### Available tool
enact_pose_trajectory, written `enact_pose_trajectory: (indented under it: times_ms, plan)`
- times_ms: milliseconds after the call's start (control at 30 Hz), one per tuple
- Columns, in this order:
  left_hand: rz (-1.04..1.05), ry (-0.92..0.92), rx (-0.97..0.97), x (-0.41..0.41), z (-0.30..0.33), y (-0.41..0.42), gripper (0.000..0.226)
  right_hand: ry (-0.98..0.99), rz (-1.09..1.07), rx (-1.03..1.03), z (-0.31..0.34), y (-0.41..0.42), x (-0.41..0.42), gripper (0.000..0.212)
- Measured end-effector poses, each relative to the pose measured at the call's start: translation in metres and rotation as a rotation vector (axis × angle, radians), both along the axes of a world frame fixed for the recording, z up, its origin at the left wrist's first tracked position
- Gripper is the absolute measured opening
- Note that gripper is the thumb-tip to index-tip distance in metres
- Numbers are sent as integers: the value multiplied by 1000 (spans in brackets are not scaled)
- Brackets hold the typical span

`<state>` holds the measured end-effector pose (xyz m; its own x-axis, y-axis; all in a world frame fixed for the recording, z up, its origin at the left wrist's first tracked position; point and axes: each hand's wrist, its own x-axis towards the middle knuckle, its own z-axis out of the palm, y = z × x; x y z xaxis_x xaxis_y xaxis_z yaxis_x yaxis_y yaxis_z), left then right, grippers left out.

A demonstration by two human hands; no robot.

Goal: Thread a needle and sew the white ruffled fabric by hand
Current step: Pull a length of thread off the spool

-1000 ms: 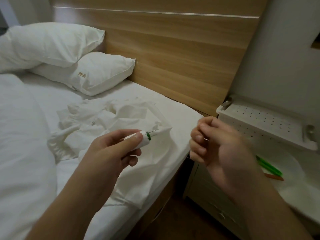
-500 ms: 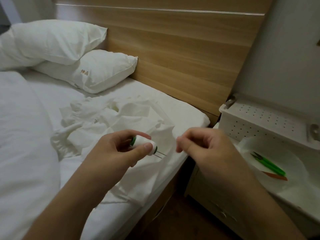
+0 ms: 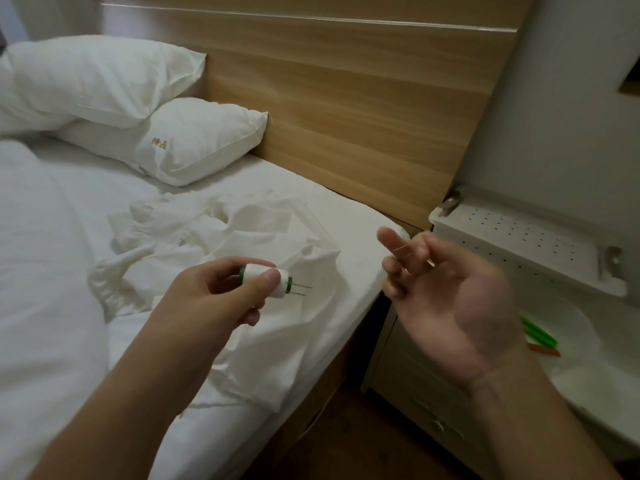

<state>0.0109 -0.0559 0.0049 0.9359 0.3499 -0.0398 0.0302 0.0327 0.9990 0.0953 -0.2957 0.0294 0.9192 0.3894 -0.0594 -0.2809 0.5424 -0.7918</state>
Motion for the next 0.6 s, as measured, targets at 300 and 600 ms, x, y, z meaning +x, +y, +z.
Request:
enact_pose_trajectory:
  times_ms: [300,600]
  plan:
    - [275,-60,-128,4,-6,4,17,15,-96,-62,-5,-8,10,29]
    - [379,-300,-318,3,9,0,24,-108,-89,-917,-21,-19,15,18]
